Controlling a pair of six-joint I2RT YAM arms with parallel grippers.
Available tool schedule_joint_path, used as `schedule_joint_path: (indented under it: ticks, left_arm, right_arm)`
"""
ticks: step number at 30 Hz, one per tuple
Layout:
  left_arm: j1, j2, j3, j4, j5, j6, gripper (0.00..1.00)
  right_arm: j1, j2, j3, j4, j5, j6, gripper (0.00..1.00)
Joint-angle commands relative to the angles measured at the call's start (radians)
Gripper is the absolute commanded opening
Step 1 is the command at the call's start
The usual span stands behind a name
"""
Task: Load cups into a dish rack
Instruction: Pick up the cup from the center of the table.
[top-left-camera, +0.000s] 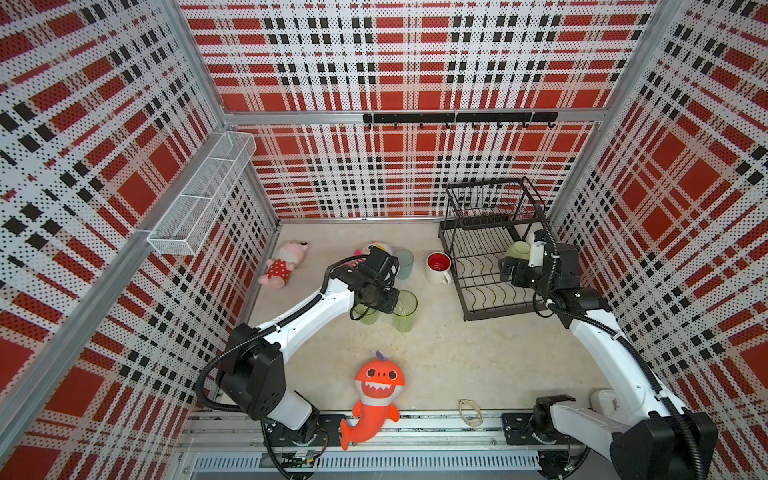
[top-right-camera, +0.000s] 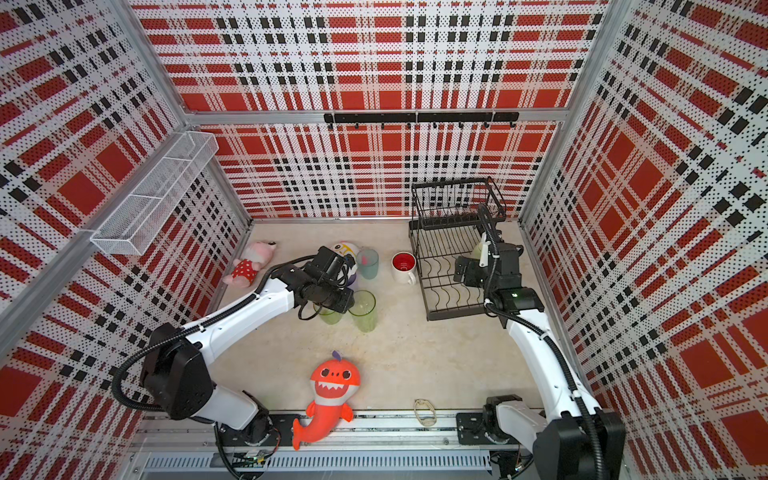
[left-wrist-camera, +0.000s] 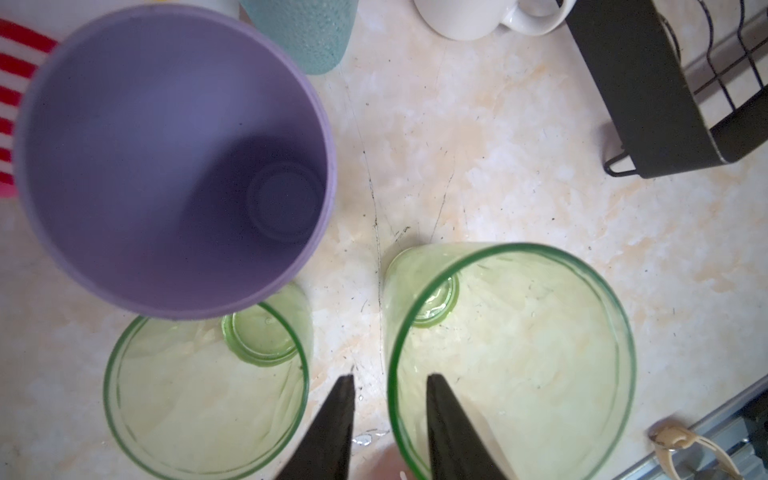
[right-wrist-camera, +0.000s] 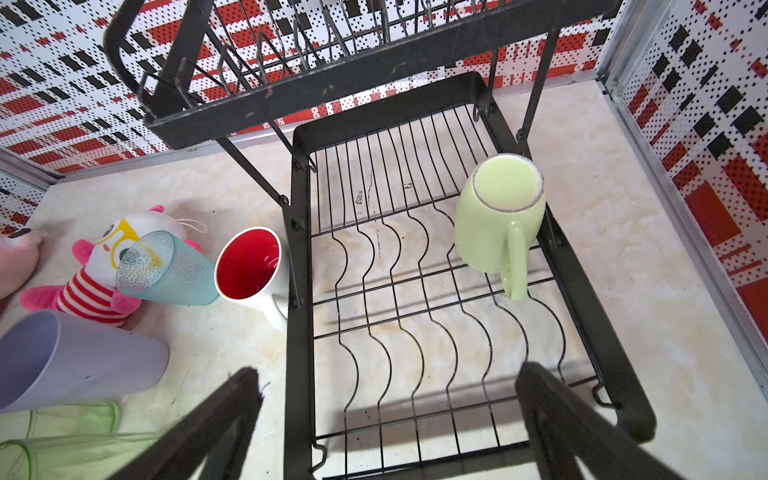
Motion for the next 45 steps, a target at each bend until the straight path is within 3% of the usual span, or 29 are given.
schedule_joint_path:
  ticks: [1,7,14,23,27,32,45]
  left_arm:
    - [-0.008,0.025,0.019,-0.007,-0.015,0.013,0.35]
    - [-0.024,0.061,0.039,0.005,-0.023,0.001,0.31]
    - [-0.028,0.063,0.056,0.011,-0.023,-0.003,0.07]
    - [-0.007,-0.029,0.154,0.106,0.082,-0.052,0.03]
    - [-0.012,-0.095,0.143,0.277,0.185,-0.063,0.04]
    - [-0.008,-0.137,0.088,0.525,0.336,-0.123,0.04]
    - [-0.001,-0.074,-0.051,1.017,0.594,-0.334,0.01]
  right_arm:
    - [0.0,-0.026,-0.015,0.021,-0.016,0.013,1.0]
    - [0.0,-0.025,-0.011,0.026,-0.024,0.014,1.0]
    - [0.0,-0.03,-0.001,-0.001,-0.016,0.065,1.0]
    - [0.0,-0.008,0.143,-0.174,-0.031,0.0,1.0]
    - [0.0,-0.076,0.121,-0.108,-0.154,0.036,1.0]
    - [0.0,-0.095,0.226,-0.202,-0.269,-0.015,1.0]
    - [-0.015,-0.087,0.266,-0.153,-0.824,0.178,1.0]
